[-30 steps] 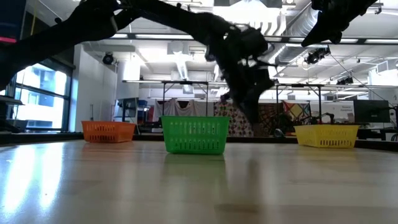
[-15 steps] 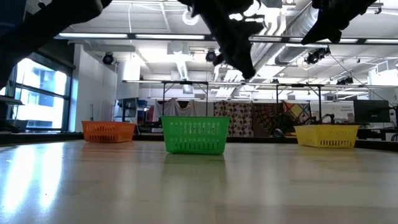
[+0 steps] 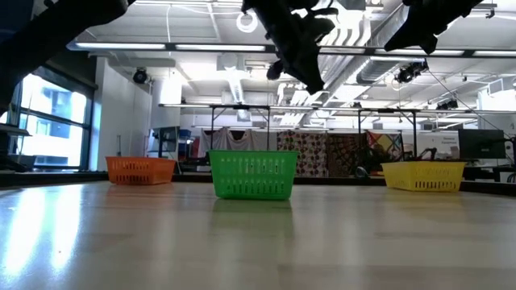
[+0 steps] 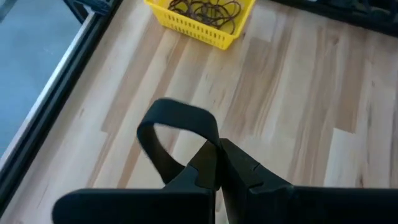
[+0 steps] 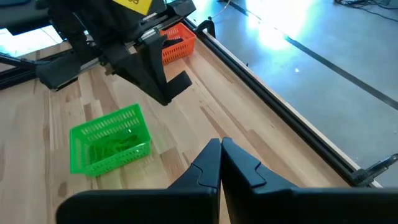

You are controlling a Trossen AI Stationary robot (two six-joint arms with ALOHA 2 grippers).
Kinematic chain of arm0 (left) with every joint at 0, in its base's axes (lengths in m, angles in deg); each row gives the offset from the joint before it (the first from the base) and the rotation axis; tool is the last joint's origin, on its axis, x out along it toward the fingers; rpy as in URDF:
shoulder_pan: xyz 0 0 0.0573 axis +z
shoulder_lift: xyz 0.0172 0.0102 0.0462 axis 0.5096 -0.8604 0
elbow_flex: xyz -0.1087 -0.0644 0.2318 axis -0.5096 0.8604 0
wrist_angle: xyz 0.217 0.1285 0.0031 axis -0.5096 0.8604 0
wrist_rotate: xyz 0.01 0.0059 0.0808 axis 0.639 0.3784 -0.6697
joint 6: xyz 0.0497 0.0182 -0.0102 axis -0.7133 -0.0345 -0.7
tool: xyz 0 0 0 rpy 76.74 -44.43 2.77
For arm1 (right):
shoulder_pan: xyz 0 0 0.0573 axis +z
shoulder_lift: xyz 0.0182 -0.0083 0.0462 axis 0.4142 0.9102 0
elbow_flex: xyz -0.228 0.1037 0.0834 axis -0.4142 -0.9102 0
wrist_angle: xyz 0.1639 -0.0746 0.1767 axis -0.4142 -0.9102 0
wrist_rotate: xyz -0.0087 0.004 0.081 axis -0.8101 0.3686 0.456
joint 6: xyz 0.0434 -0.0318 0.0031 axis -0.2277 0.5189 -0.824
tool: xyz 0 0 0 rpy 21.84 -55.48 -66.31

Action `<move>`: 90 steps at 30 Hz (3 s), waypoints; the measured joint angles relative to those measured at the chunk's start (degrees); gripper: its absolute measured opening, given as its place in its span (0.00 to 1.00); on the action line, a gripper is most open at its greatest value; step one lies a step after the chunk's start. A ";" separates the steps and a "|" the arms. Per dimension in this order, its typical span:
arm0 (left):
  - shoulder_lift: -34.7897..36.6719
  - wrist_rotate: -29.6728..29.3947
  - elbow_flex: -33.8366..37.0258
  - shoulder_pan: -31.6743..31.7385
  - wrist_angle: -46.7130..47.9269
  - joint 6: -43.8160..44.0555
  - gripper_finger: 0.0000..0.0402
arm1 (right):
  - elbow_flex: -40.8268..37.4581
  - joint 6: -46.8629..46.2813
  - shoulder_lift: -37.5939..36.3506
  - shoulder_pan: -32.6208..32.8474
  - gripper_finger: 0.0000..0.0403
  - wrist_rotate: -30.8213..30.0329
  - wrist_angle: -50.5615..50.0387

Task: Sort rubber bands into baskets
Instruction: Put the black rubber band into the orange bin

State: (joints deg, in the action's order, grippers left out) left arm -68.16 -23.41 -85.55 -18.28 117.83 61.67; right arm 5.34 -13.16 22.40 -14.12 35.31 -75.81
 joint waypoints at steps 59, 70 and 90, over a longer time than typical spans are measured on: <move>61.82 1.77 92.92 -1.27 -58.55 7.22 0.00 | 0.00 -2.18 18.38 19.12 0.00 6.87 29.39; 70.12 1.68 94.77 12.93 -37.67 8.63 0.00 | 0.00 -5.56 21.95 21.88 0.00 0.44 34.22; 56.99 9.15 94.64 38.50 -27.10 -0.63 0.00 | 0.00 -8.02 25.58 22.91 0.00 -4.67 38.86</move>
State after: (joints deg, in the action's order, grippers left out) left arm -11.17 -14.26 9.09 20.22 90.74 61.05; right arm 5.34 -21.18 47.98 8.79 30.64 -36.95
